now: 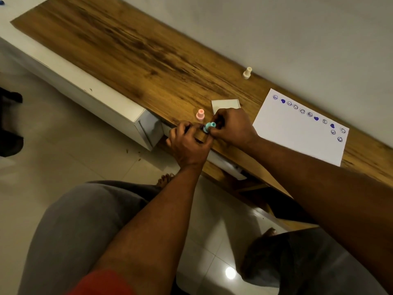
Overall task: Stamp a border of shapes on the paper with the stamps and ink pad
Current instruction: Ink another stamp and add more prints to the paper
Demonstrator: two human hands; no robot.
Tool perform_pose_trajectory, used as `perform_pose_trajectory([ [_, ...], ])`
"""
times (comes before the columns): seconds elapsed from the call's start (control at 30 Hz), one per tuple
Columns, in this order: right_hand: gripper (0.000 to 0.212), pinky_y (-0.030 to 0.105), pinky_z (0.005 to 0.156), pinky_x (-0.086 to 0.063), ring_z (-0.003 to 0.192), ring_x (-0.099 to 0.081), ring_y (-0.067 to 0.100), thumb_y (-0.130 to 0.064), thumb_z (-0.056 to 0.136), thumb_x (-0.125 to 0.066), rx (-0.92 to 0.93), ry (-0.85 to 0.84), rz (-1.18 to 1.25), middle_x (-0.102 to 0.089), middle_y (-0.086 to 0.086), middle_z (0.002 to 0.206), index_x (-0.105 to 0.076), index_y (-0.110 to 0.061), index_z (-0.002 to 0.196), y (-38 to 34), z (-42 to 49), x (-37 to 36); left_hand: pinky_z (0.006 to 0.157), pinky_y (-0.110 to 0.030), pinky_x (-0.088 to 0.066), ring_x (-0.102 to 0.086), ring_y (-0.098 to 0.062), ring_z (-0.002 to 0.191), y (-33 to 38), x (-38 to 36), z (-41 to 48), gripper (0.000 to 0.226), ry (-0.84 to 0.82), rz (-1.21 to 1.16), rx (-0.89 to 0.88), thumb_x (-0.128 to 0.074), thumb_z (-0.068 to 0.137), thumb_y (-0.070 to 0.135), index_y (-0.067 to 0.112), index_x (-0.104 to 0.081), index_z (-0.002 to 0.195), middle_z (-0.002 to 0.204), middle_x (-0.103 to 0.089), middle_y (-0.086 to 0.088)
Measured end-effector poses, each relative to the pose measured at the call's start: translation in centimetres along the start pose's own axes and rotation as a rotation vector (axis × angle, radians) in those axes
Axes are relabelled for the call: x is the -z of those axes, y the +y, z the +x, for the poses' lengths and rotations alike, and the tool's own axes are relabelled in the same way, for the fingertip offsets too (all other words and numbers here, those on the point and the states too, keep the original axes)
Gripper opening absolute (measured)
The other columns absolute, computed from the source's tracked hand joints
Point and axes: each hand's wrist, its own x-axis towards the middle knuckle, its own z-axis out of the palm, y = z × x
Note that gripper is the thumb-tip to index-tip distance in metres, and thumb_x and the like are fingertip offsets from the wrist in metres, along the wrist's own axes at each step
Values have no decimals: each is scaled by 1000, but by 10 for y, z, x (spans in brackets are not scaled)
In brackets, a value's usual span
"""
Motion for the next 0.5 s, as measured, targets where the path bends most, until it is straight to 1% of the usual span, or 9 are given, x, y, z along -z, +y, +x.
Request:
perform_pose_trajectory([
  [0.1, 39, 28, 76, -57, 77, -63, 7, -53, 81, -76, 6, -15, -20, -74, -6, 94, -75, -22, 105, -2, 0, 1, 92, -42, -40, -54, -28, 113, 0, 0, 0, 41, -7, 0, -3, -71, 80, 60, 30, -78, 107, 118, -65, 1],
  [0.17, 35, 27, 76, -56, 83, -65, 8, -48, 83, -77, 13, -21, -39, -75, -6, 96, -75, -23, 106, -5, -1, 0, 92, -42, -39, -53, -28, 113, 1, 0, -1, 41, -14, -2, -3, -71, 79, 59, 30, -78, 107, 118, -64, 0],
  [0.27, 32, 24, 72, -51, 84, -67, 10, -42, 84, -77, 5, -15, -89, -76, -2, 97, -76, -21, 108, -11, -1, -2, 92, -42, -40, -53, -29, 113, 1, 1, -2, 38, -24, -15, 10, -74, 77, 53, 30, -79, 107, 118, -64, 0],
  [0.37, 30, 25, 72, -45, 88, -70, 18, -39, 88, -74, -24, -34, -147, -76, 4, 99, -76, -19, 110, -18, 1, -6, 93, -44, -41, -54, -30, 113, 2, 2, -1, 37, -34, -22, 16, -76, 75, 48, 30, -79, 106, 118, -64, 0],
  [0.43, 28, 26, 74, -45, 91, -70, 19, -36, 90, -73, -51, -40, -151, -76, 4, 101, -75, -18, 112, -20, 0, -8, 93, -45, -42, -54, -31, 113, 3, 2, -1, 35, -30, -26, 27, -76, 75, 46, 28, -79, 106, 118, -64, -1],
  [0.5, 27, 27, 78, -50, 93, -70, 19, -34, 90, -74, -63, -29, -123, -76, 4, 103, -74, -19, 113, -21, -3, -10, 93, -45, -42, -55, -31, 113, 3, 1, -2, 34, -22, -32, 35, -77, 76, 44, 27, -79, 105, 118, -65, -1],
])
